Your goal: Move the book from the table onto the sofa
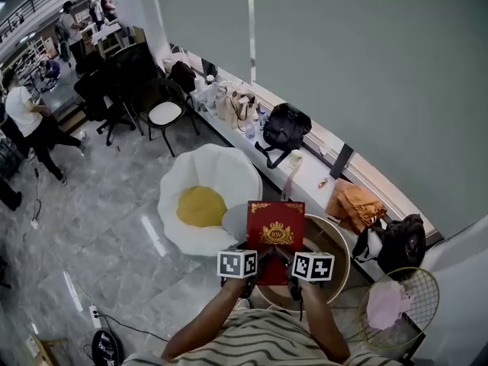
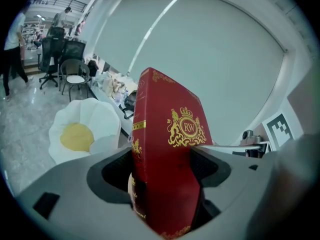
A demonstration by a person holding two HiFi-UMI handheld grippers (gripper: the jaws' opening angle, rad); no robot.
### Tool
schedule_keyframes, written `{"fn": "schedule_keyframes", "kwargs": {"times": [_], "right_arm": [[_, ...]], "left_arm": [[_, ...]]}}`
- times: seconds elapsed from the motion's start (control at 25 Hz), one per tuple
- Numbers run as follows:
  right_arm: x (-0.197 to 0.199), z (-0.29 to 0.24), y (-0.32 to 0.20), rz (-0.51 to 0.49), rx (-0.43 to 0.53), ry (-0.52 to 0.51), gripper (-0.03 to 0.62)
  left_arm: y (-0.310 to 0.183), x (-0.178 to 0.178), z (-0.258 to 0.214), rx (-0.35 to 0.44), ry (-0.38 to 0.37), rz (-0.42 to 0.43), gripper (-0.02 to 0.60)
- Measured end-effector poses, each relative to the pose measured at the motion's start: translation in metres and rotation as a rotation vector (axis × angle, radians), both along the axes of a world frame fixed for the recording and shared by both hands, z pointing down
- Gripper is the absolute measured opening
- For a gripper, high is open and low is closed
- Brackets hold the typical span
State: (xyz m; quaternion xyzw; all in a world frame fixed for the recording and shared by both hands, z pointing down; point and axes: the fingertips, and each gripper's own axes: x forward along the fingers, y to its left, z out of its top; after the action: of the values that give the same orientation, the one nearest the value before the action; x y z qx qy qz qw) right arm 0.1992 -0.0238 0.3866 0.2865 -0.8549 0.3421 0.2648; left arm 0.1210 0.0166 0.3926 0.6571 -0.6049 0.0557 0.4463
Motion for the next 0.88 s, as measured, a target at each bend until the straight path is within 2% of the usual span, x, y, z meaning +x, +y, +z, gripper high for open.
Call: {"fn": "schedule_keyframes", "kwargs": {"times": [0.28,0.56,0.88], "right_arm": [[-0.035,-0.006,0.013,-0.139,0.011,-0.019,0.359],[-0.07,-0.007,0.047,-0.279,-0.001,-0.047,0.359],[-0.093,-0.002,0.08,-0.41,-0.029,-0.085,0.359]], "left_arm": [[0.023,-0.028,-0.007,0.003,-0.014,-0.138,0.364],[0.068,-0.056,-0.011,0.004,-0.045,-0.288,0.364],[0.107,-0.068,-0.01,-0.014,-0.064,-0.414,0.364]]}}
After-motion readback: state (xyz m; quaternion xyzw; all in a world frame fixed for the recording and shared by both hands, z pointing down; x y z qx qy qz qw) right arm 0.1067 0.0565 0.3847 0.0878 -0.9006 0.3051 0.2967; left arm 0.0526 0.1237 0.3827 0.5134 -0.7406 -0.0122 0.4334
